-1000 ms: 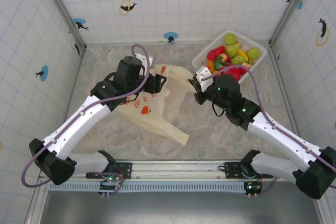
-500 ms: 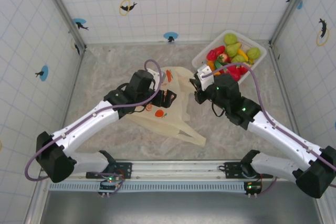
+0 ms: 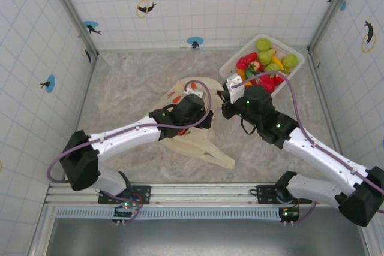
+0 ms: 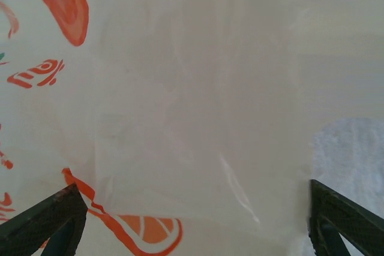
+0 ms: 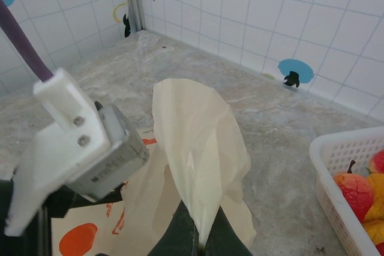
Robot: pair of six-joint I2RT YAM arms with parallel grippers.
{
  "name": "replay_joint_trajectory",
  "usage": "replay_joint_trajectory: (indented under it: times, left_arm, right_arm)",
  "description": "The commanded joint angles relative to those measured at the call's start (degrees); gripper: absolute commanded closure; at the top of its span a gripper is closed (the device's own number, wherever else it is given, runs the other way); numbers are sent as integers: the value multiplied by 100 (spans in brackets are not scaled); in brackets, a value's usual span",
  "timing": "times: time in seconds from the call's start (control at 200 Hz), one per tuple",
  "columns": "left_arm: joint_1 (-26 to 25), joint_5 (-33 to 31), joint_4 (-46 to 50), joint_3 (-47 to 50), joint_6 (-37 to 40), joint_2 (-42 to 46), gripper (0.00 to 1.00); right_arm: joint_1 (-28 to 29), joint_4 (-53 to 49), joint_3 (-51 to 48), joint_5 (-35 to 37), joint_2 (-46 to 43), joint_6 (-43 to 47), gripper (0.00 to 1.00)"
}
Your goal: Place the fake fruits into the plastic bag and tie a complex knot
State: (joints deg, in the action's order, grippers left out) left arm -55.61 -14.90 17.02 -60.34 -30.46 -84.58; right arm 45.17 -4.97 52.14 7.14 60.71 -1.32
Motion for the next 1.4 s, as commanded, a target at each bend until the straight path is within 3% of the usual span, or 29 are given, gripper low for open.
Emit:
replay_joint_trajectory:
  times: [0.0,0.115,0.195,0.3,0.395,0.47,0.711,0.891,1.046,1.261,1.391]
  left_arm:
    - [-63,-1041,-94,118,-564,-106,19]
    - [-63,-1357,-45,123,-519,74,48]
    - [-61,-1369,34,88,-324,241,75]
    - [-63,-1226,332,-14,8,430,100]
    - [-63,-931,584,20,340,741,100]
    - [-42,-643,836,-15,674,1024,100]
    - [328,1189,1509,-485,1787,1435,100]
    - [610,1555,1762,-682,2104,1448,100]
    - [1079,1744,1575,-796,1601,1411,100]
    - [1125,1795,1485,-934,1143,1112,100]
    - [1132,1611,1705,-1229,944,760,100]
  right_arm:
    - [31,34,143,172,-159,-162,100]
    - [-77,-202,160,358,-158,-197,100]
    - [-337,-331,182,206,-147,-242,100]
    - [-1008,-382,222,-731,-71,-366,100]
    - [-1814,-373,235,-2346,109,-454,100]
    - [-2312,-367,196,-3051,263,-476,100]
    - [-2878,-269,312,-3509,1055,-430,100]
    - [-2917,-320,652,-3818,1488,-483,94]
    - [-2918,-61,489,-3801,1305,-632,69]
    - [-2936,-121,237,-3668,799,-703,24]
    - [-2936,-324,228,-3613,510,-712,7]
